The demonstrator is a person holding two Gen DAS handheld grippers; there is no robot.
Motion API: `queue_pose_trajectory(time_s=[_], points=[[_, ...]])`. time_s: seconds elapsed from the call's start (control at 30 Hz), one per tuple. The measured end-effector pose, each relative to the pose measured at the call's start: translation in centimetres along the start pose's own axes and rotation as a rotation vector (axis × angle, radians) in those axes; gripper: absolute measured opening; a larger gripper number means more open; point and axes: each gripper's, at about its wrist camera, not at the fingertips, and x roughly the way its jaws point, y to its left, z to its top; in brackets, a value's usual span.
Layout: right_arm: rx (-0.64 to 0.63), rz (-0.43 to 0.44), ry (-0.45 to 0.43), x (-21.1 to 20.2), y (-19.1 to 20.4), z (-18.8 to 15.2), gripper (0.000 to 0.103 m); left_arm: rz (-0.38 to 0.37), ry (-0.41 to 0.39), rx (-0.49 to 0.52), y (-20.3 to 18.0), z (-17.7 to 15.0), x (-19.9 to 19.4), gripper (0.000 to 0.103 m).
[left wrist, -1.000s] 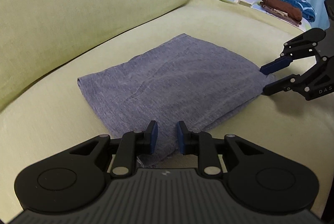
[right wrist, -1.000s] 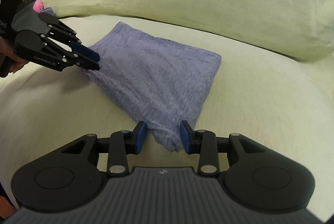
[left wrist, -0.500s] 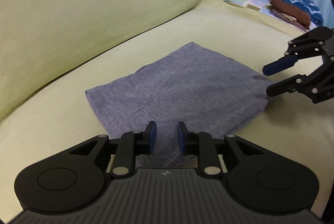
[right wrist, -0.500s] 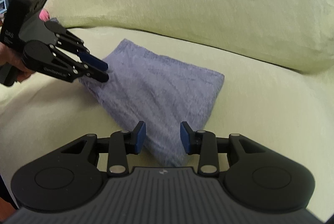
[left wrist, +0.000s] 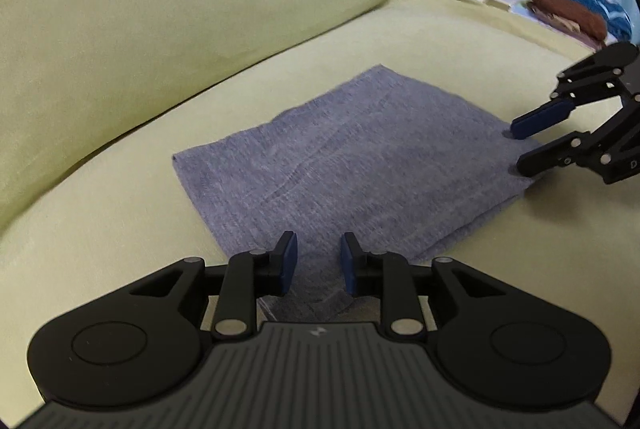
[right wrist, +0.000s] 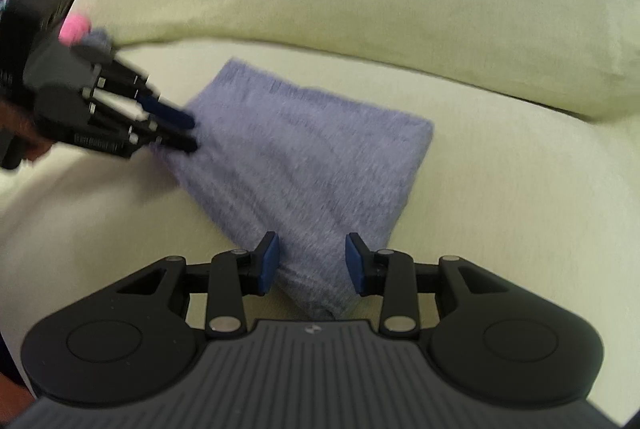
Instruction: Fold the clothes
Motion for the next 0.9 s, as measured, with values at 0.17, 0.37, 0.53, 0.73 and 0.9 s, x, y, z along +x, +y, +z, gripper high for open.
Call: queue_pose_trajectory(time_s=[0.17, 0.37, 0.53, 0.73, 0.9], points=[[0.102, -0.038, -0.018, -1.5, -0.6, -0.4, 0.032, 0.024, 0.015, -0.006, 0.1, -0.3, -0.7, 0.031], [0.134, -0.077, 0.023, -0.5, -0.5, -1.8, 0.032, 0.033, 0.035, -0.025, -0.1, -0.8, -0.4, 0.032], [0.104, -0.091, 0.042, 0.5, 0.0, -2.4, 0.032, 0.033, 0.034, -0.041, 0.0, -0.9, 0.1, 0.034], [0.084, -0.103, 0.06, 0.6, 0.3, -2.2, 0.033, 0.039, 0.022, -0.079, -0.1, -1.0, -0.2, 0.035], [0.096, -0.13, 0.04, -1.3, 1.5, -1.3, 0.033, 0.055, -0.006, -0.182, -0.2, -1.1, -2.0, 0.061]])
